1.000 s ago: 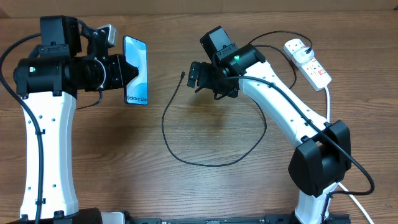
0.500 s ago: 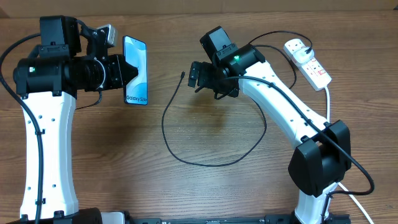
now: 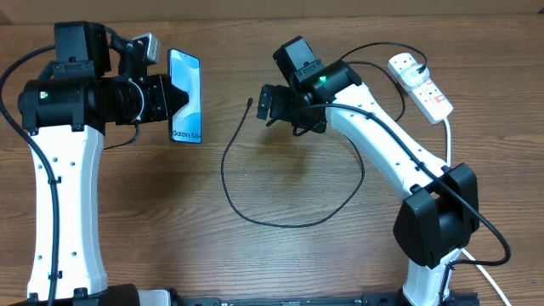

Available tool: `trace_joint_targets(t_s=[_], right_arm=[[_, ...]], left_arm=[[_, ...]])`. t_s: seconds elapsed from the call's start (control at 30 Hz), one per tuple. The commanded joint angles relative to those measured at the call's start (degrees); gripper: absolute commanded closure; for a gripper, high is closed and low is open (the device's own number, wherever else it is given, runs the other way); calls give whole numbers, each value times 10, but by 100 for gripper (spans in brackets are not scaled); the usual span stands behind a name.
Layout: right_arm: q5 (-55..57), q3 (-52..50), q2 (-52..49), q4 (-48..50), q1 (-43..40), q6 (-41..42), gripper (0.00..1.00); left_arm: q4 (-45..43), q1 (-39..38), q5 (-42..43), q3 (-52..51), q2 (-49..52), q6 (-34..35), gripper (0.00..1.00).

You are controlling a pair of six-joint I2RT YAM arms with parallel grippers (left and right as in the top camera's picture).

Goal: Plug charger to phone and switch on socket

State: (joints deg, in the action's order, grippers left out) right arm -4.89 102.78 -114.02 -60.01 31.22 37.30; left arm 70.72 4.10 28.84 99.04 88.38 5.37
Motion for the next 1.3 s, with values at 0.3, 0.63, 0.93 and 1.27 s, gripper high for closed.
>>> trace_joint_targets(t_s=[0.3, 0.63, 0.93, 1.27], right_arm=[[12, -2, -9, 2, 2, 2, 0], [-12, -2, -12, -7, 3, 20, 0], [-12, -2, -12, -7, 3, 20, 0], [-6, -2, -13, -4, 3, 50, 0]], left_arm=[[-7, -5, 7, 7, -6, -16, 96], [-17, -5, 5, 7, -6, -16, 96], [-19, -5, -37, 7, -6, -5, 96], [-19, -5, -70, 7, -6, 11, 96]])
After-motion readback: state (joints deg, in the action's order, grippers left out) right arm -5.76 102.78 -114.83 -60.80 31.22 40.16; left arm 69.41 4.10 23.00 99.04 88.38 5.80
